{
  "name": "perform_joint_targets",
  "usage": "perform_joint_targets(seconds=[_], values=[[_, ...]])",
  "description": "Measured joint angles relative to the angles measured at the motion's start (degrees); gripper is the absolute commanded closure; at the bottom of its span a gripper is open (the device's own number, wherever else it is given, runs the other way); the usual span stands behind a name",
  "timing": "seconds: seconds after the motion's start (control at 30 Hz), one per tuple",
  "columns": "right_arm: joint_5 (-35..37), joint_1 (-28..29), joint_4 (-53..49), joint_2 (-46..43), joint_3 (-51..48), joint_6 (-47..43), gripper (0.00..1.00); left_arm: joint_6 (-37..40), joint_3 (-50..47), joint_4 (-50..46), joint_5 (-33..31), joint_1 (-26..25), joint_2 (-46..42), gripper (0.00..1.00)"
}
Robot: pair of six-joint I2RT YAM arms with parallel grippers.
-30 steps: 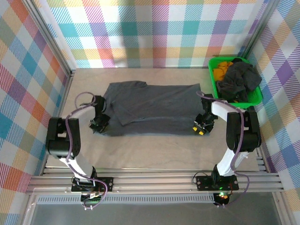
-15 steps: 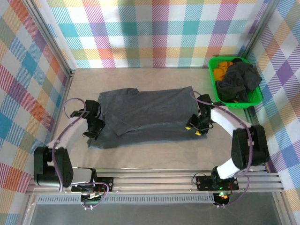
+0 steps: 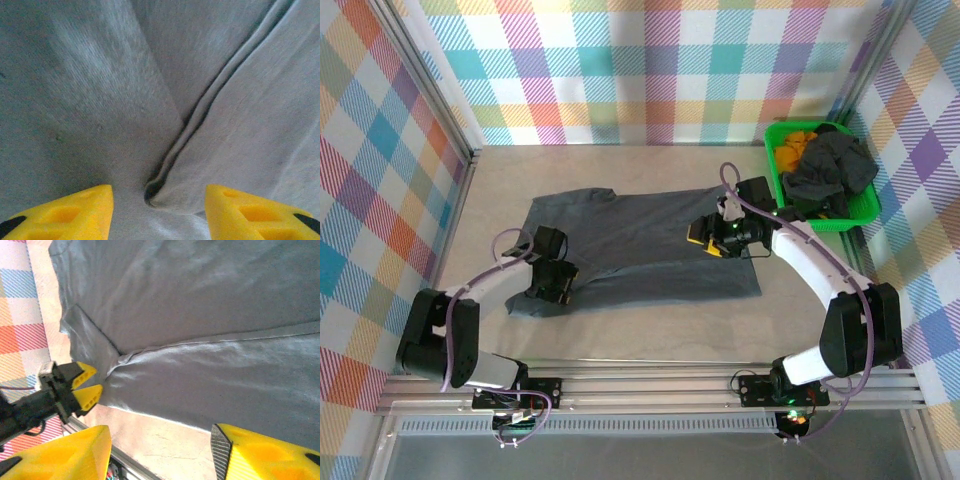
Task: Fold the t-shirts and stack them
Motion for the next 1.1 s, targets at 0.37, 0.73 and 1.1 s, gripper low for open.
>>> perform_joint_targets(seconds=[0.37,0.73,1.1], values=[[-0.66,0.04,0.11,0.0,0.0,0.94,0.45,-1.2,3.02,0.57,-0.74,-1.09,4.5,0.82],[-0.68,0.04,0.13,0.0,0.0,1.6,0.45,3.78,13.14,-5.29,-2.43,-1.38,8.02,0.85],[-0.63,0.04,0.11,0.02,0.0,1.57,0.46,7.02,17.51,-8.44,-2.51,-2.43,11.69,1.0]])
